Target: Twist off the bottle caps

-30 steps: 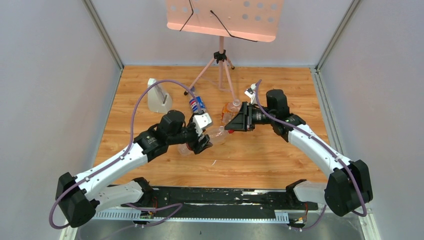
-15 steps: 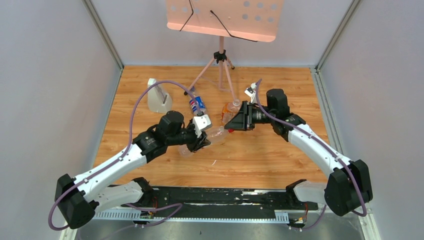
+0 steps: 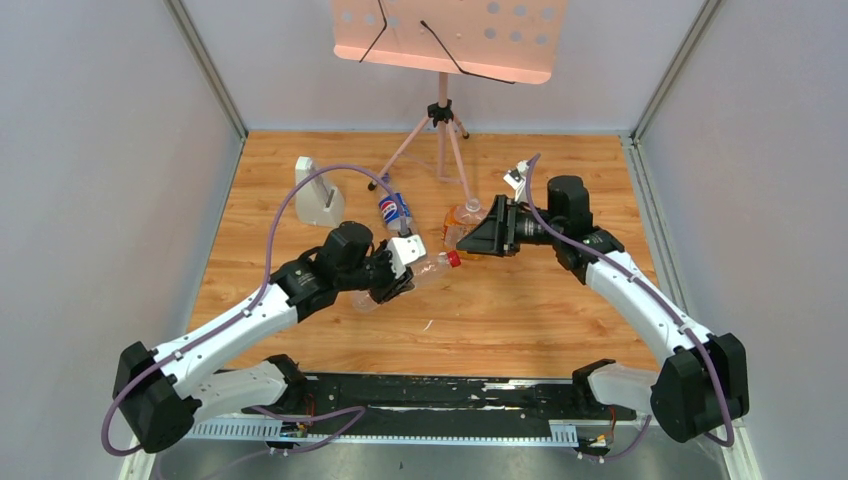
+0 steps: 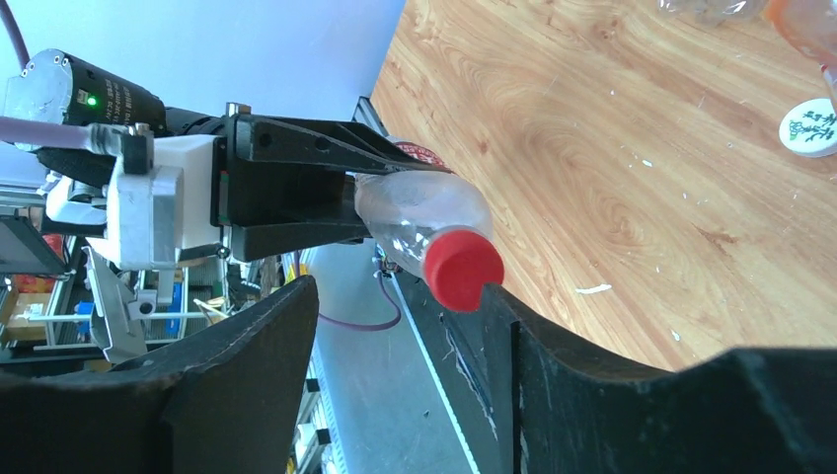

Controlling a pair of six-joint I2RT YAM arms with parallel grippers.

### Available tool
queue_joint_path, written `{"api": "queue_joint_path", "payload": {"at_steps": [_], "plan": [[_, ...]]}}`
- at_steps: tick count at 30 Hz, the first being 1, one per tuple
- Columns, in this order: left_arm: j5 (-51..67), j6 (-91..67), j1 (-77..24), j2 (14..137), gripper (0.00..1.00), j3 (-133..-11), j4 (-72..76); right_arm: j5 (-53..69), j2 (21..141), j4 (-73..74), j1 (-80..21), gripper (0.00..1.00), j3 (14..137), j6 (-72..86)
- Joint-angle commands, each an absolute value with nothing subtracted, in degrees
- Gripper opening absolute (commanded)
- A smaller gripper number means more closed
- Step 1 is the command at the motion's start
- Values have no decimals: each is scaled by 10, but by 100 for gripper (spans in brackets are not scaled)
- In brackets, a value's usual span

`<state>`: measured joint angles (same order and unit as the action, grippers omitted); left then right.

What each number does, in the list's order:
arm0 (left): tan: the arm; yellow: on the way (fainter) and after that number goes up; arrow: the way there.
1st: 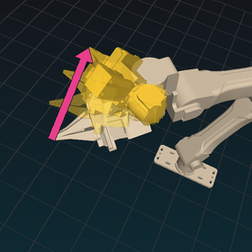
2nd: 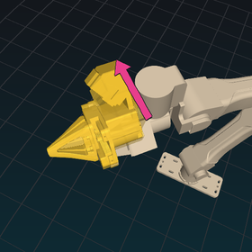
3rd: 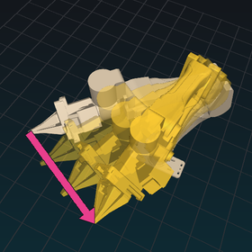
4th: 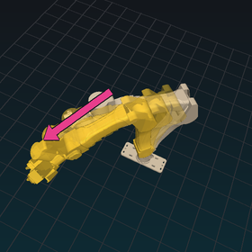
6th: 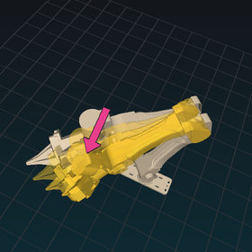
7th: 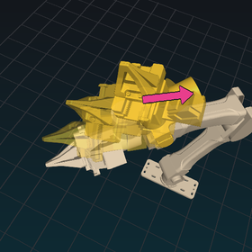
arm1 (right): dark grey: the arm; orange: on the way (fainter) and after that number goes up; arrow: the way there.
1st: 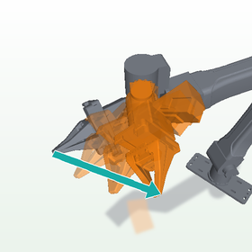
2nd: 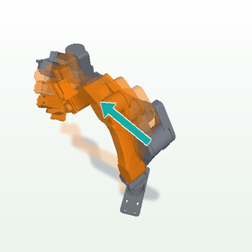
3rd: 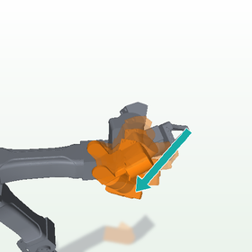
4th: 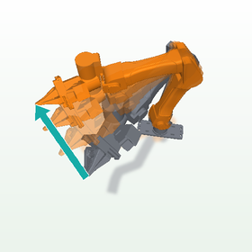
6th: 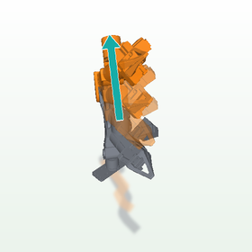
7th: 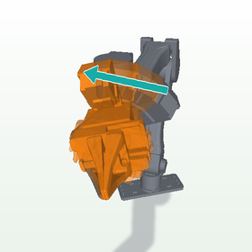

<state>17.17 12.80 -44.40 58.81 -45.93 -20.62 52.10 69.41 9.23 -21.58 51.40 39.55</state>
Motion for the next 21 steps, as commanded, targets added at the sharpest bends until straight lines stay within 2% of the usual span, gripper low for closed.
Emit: {"api": "queue_joint_path", "payload": {"at_steps": [1, 12, 21], "plan": [[164, 192, -460, 607, 0, -497, -235, 537, 687, 94, -213, 61, 509, 383], [158, 212, -470, 604, 0, -497, -209, 534, 710, 98, -222, 56, 486, 384], [160, 216, -470, 592, 0, -490, -200, 548, 717, 90, -224, 40, 485, 386]]}}
